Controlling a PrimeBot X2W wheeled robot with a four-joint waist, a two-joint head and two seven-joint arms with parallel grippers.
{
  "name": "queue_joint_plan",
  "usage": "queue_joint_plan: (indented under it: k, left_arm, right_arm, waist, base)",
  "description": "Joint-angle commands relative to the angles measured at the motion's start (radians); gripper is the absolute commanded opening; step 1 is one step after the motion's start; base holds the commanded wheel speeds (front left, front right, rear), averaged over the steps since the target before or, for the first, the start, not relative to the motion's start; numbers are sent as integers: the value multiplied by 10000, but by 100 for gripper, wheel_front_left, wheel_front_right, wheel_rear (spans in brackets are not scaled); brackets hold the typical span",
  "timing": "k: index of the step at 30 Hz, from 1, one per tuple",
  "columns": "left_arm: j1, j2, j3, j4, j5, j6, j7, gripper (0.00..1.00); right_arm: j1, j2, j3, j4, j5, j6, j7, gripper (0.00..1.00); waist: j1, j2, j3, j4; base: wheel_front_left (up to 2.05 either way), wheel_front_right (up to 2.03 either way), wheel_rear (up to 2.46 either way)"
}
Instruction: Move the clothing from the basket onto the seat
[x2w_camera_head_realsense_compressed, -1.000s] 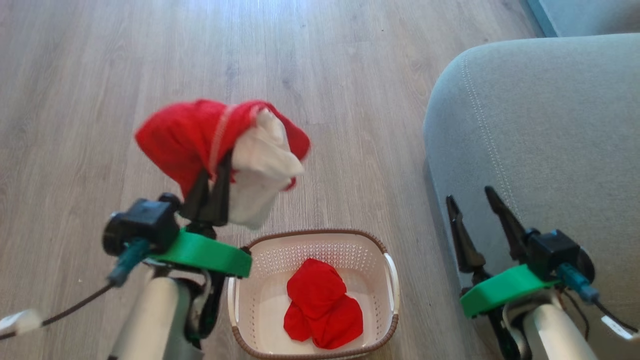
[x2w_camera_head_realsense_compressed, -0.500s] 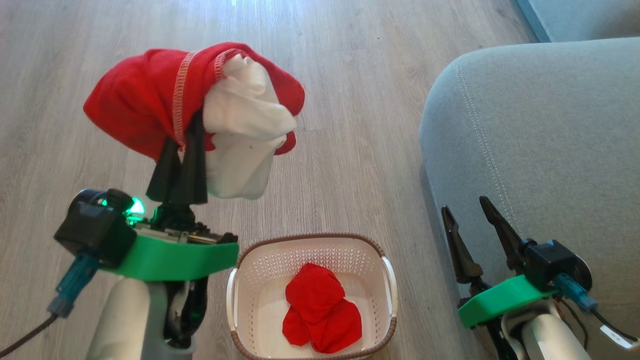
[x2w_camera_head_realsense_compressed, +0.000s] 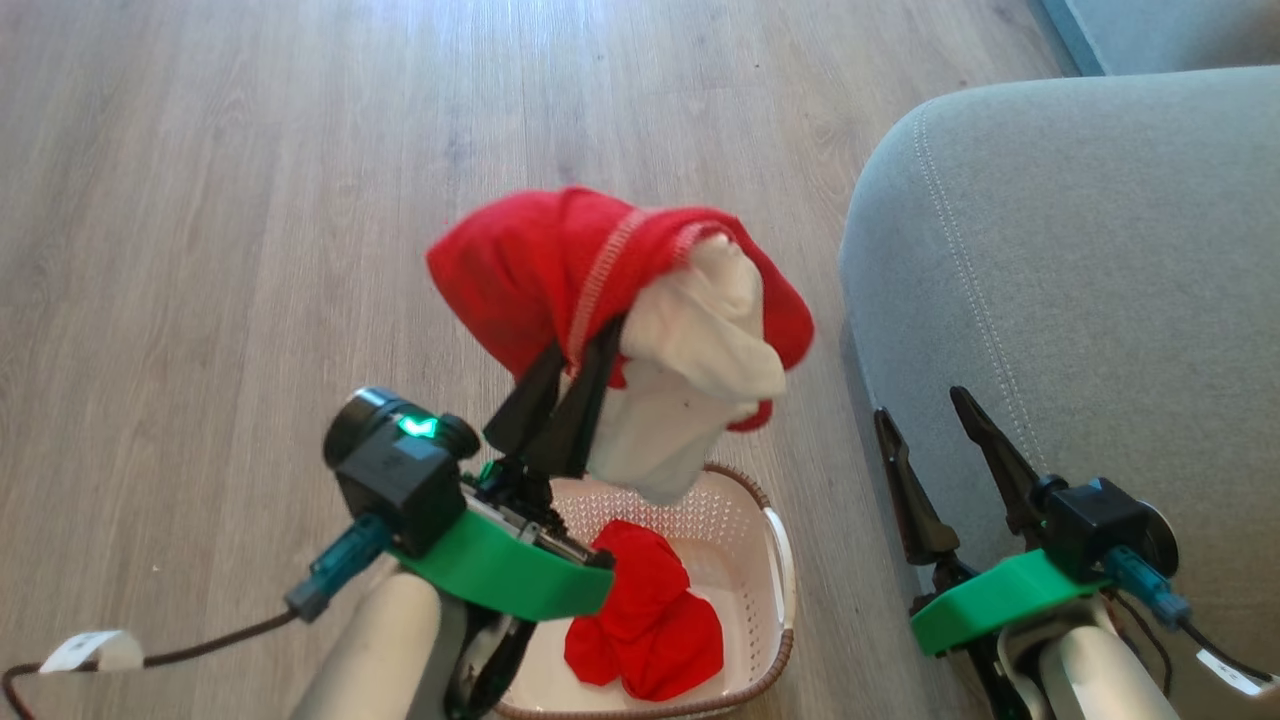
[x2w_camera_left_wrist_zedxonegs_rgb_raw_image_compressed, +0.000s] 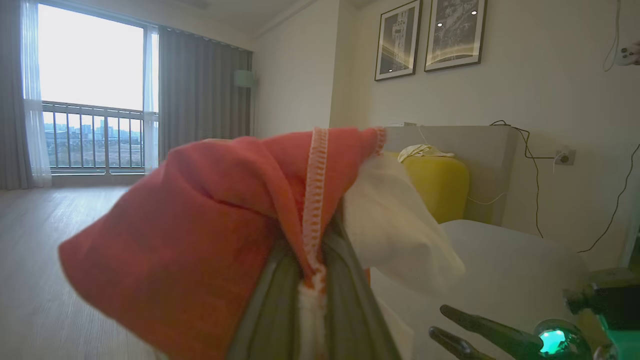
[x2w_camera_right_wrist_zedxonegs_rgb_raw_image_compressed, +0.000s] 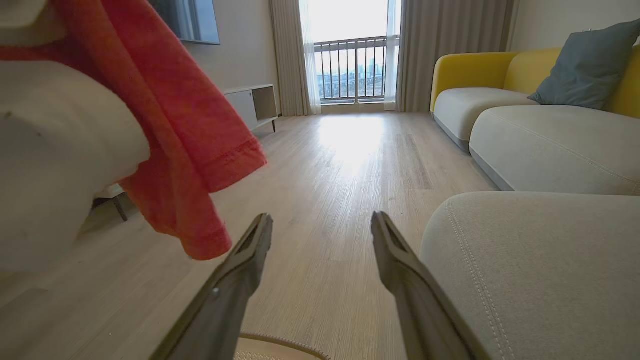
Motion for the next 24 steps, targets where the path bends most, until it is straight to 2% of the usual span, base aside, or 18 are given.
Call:
queue_joint_plan:
  k: [1,16,24]
  left_arm:
    - [-478,13,270,-276,-23,-39,-51,0]
    - [-533,13,217,10,-259,0,-51,0]
    - [-536,13,378,97,-170,-47,-51,0]
  right_arm:
    - [-192,-158,251,-310,-106,0,-65,100]
    - [-311,-234,323,-372,-222,0,-65,100]
    - [-502,-812,1000,-935,-30,0,-65,100]
  waist:
    - [0,0,8,1]
    - [0,0,-20,-86]
    - [0,0,24,-203]
  base:
    - [0,0,0]
    - [0,0,0]
    - [0,0,0]
